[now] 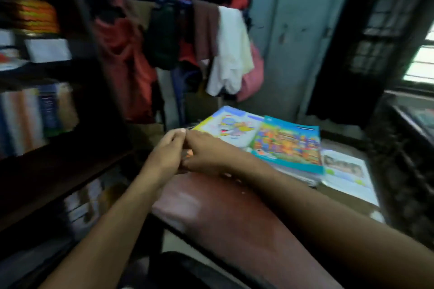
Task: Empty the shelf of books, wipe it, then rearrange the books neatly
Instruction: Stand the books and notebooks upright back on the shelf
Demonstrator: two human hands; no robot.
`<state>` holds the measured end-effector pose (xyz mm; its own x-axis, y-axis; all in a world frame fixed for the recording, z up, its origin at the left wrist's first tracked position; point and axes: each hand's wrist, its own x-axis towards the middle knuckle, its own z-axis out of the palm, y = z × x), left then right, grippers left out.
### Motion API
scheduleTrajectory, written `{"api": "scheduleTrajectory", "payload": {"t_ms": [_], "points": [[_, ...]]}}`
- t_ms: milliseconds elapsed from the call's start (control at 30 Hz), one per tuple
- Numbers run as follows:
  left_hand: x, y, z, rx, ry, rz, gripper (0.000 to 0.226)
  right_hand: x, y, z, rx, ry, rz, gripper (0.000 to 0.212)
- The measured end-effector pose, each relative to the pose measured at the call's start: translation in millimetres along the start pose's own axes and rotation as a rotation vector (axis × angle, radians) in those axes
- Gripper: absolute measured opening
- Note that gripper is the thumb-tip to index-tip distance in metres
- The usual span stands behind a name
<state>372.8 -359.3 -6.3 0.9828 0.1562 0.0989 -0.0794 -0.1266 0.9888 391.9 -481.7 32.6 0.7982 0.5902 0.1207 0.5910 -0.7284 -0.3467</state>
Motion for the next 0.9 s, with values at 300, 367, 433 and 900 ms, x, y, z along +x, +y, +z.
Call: {"api": "scheduleTrajectory", "payload": {"t_ms": [300, 367, 433, 900], "points": [[-31.3, 16.4, 144.9, 0.128, -0.292, 0.027, 0.044, -134.2, 106.3, -41.0, 0.105, 0.173, 0.198, 0.051], [-49.0, 17.0, 160.4, 0.087, -0.387, 0.076, 0.029, -160.3, 130.4, -49.7, 0.122, 0.279, 0.236, 0.048], [-65.1, 12.9, 173.2, 0.078, -0.484, 0.096, 0.038, -184.9, 166.7, -57.2, 0.14, 0.47, 0.338, 0.037], [-75.3, -64.0, 263.6, 0.767, -0.917, 0.319, 0.09, -297.6, 299.7, 31.1, 0.572, 0.9, 0.787, 0.03]]}}
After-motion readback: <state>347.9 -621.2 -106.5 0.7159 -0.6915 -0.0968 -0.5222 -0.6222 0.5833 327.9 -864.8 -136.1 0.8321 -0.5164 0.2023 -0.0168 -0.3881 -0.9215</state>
